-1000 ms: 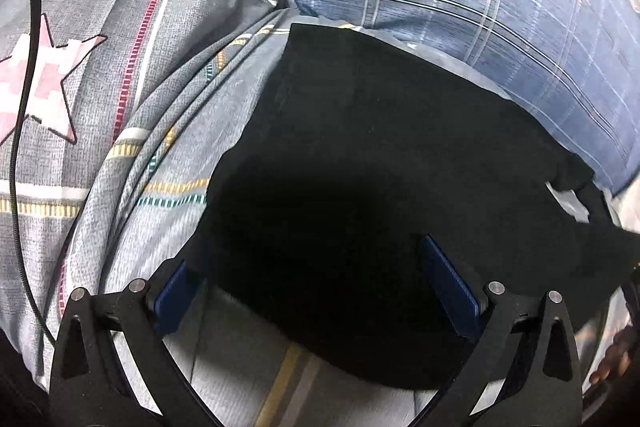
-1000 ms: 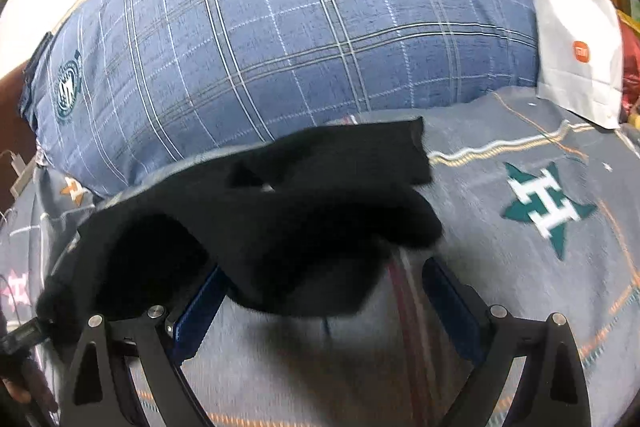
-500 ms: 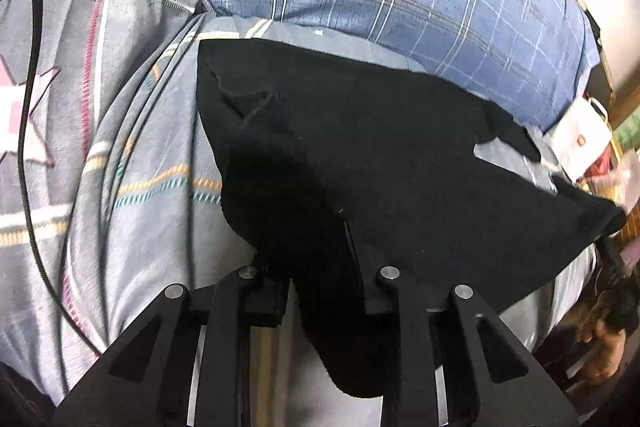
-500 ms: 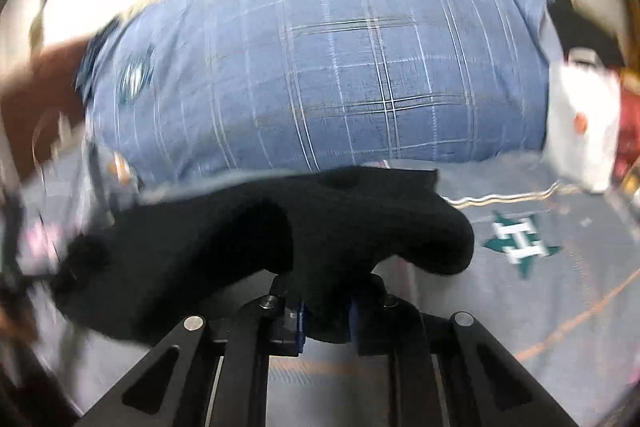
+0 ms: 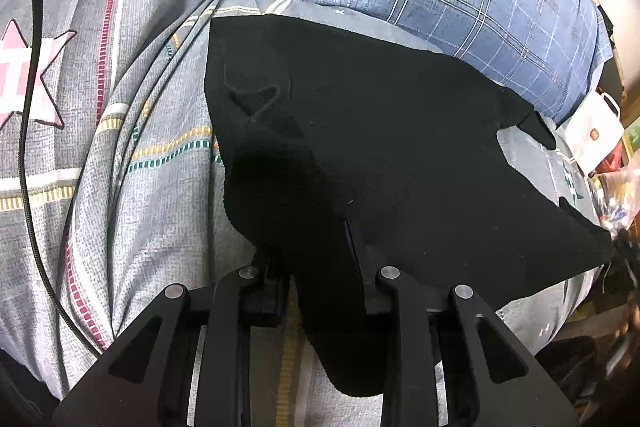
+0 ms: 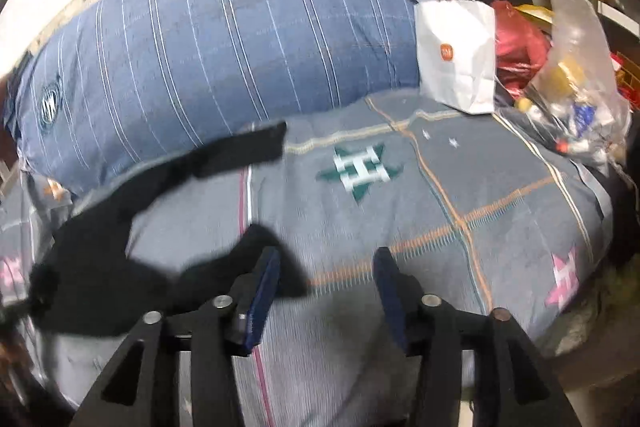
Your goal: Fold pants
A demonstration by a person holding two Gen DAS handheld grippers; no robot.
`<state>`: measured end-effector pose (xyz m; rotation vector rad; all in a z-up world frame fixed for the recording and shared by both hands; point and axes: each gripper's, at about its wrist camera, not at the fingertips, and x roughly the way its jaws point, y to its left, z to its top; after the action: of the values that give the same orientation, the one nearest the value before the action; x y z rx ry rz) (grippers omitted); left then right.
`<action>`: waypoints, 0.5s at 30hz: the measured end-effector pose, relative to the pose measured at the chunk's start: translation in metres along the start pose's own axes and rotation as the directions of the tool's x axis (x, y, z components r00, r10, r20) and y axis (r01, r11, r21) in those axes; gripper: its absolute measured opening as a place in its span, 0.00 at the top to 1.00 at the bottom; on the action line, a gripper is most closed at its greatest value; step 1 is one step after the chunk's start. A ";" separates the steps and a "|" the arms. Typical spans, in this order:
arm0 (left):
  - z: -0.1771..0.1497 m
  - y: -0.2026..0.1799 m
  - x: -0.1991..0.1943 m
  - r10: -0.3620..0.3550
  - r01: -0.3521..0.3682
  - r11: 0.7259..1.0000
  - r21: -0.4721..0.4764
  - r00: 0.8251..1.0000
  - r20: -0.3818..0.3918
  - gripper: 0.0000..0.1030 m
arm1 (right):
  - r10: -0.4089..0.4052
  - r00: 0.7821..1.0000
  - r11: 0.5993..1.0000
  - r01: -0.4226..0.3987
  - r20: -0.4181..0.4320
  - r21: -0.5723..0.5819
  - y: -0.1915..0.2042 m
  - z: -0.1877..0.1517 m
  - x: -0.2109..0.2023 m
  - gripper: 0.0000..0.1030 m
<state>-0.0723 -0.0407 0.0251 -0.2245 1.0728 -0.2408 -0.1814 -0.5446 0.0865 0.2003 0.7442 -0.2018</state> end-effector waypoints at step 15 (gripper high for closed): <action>0.002 0.002 -0.001 -0.007 0.007 1.000 -0.018 1.000 -0.005 0.77 | 0.124 0.967 0.956 -0.177 -0.223 -0.232 0.030 0.001 0.072 0.89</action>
<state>-0.0708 -0.0380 0.0258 -0.2440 1.0797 -0.2382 -0.1211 -0.5236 0.0409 0.0366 0.9491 0.0617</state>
